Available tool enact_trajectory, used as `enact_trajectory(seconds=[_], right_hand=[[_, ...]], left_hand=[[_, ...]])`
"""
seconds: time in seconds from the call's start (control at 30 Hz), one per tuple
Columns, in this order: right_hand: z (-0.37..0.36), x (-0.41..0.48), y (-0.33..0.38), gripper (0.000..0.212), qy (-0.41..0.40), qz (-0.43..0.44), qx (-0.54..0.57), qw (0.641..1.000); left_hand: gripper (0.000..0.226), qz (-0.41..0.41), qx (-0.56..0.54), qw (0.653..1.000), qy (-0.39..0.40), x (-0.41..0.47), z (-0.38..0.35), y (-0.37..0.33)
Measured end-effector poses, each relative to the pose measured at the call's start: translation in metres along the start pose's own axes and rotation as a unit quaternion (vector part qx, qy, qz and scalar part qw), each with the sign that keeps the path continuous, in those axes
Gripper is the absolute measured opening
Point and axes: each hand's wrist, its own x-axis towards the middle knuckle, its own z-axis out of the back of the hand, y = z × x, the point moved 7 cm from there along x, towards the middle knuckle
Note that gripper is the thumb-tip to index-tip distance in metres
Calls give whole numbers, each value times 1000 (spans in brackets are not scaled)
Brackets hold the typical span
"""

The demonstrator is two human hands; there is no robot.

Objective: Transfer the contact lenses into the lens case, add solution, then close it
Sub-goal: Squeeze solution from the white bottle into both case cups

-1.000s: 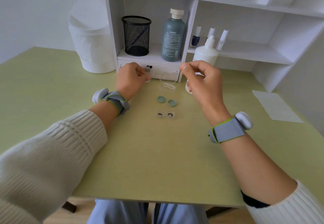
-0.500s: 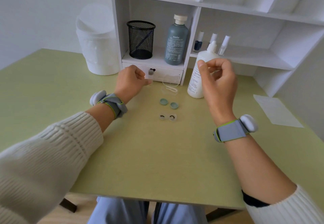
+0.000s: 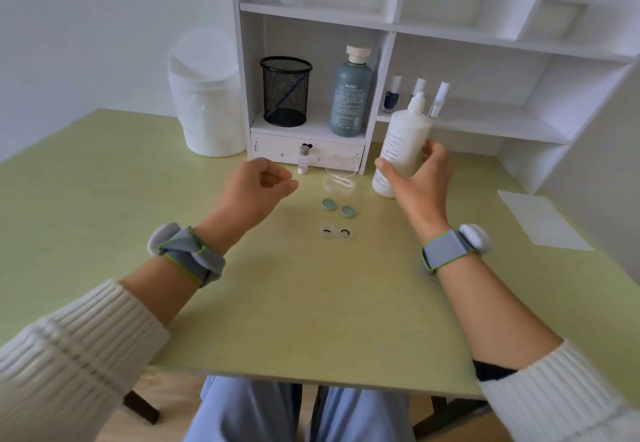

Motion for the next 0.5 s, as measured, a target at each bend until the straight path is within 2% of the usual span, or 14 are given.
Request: enact_trajectory(seconds=[0.5], right_hand=[[-13,16,-12,66,37,-26,39,998]], left_hand=[[9,-92,-10,995,31,-2,-27,-16]])
